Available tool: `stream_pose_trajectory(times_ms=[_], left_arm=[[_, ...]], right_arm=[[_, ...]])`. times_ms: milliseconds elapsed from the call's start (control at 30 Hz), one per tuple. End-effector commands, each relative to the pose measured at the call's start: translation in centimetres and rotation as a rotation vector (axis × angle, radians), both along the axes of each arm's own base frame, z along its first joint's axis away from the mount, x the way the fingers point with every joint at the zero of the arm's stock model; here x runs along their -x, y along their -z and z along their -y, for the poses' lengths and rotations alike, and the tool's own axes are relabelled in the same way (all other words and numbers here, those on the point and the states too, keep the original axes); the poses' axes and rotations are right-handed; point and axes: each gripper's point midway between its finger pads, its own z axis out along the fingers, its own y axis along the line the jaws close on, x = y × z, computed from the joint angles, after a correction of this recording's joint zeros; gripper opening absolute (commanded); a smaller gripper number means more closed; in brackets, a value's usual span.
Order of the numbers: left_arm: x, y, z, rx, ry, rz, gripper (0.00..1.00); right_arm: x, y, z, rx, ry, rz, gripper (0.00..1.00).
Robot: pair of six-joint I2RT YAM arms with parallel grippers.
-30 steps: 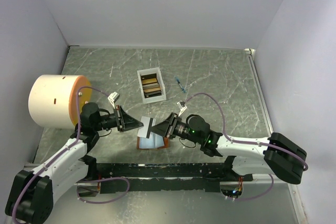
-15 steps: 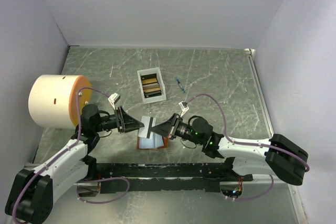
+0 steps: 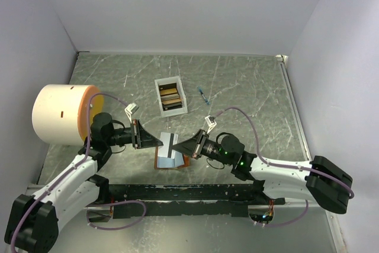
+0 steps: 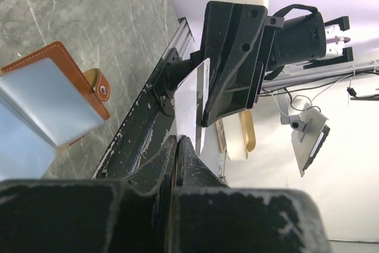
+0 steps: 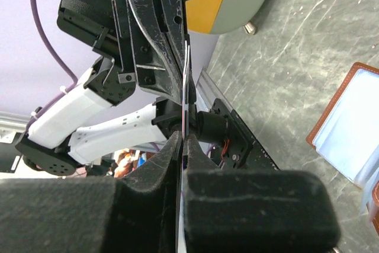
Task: Put the credit cards into the card holder
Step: Pick up the credit card from the storage box.
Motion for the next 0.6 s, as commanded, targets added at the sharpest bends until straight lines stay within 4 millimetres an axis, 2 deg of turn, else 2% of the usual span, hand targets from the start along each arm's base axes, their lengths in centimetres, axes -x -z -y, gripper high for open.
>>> stream_pose_trajectory(times_ms=[0, 300, 433, 567], left_arm=[[-0.4, 0.4, -0.2, -0.026, 0.013, 0.027, 0.07], [-0.9, -0.9, -0.2, -0.070, 0.020, 0.064, 0.07], [-1.7, 0.3, -0.9, -0.170, -0.036, 0.047, 0.07], [-2.6, 0.8, -1.9, -0.285, -0.100, 0.061, 0.07]], right_arm=[[0.7, -1.9, 0.7, -0.067, -0.023, 0.041, 0.00], [0.9, -0.2, 1.3, -0.011, -0.021, 0.032, 0.00], [0.1, 2.1, 1.6, 0.113, 0.021, 0.000, 0.00], [-0.6, 5.2, 2.3, 0.267, 0.063, -0.042, 0.00]])
